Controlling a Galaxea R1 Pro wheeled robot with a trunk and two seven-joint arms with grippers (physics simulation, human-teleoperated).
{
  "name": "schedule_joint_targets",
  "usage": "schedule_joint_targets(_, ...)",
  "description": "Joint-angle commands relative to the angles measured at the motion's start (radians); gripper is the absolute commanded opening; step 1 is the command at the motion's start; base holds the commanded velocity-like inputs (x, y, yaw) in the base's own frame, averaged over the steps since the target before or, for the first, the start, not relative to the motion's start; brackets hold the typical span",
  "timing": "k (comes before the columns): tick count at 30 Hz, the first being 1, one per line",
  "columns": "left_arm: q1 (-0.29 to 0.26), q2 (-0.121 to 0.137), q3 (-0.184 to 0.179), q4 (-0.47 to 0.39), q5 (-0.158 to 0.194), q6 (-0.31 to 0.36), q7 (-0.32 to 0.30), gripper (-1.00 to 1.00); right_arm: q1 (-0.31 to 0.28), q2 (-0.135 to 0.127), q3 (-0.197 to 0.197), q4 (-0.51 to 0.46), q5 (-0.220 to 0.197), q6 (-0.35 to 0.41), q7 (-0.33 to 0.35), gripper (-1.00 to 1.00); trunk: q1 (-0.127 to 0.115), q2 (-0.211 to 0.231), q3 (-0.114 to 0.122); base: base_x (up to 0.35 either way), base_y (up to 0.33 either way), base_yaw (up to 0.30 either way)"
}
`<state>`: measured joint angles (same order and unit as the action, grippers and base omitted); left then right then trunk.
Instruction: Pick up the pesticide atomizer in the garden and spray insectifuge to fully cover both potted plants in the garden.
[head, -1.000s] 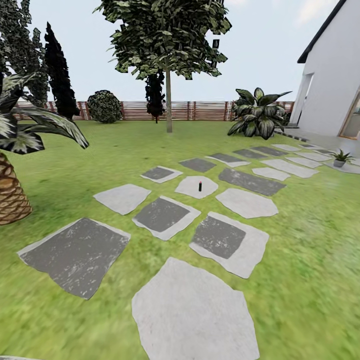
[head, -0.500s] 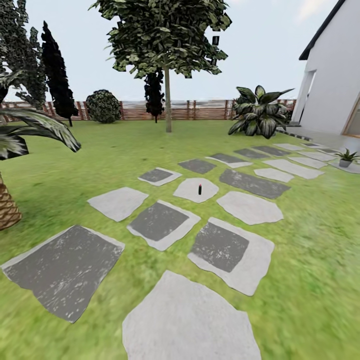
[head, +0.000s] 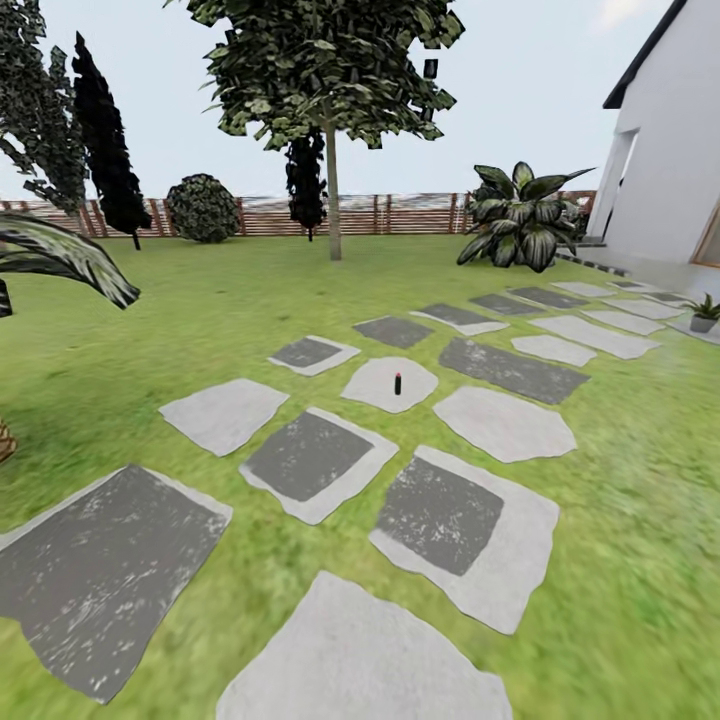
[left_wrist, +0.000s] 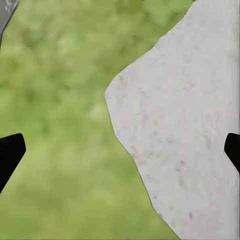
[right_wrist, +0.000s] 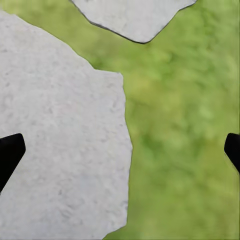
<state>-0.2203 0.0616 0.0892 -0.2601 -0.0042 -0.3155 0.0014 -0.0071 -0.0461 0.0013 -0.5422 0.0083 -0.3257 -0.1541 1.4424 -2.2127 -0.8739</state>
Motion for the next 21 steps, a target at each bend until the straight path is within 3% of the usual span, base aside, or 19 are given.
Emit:
schedule_joint_targets(1,-0.001,0.000,0.003,0.001,0.000,-0.003,0.000,1.00,-0.001,0.000,0.000,0.001,0.001,-0.003,-0.002,1.00,0.000,0.000,-0.001,0.339,-0.082,0.000)
schedule_joint_targets(21,-0.001,0.000,0.003,0.001,-0.001,-0.003,0.000,1.00,-0.001,0.000,0.000,0.001,0.001,-0.003,-0.002,1.00,0.000,0.000,-0.001,0.339,-0.082,0.000)
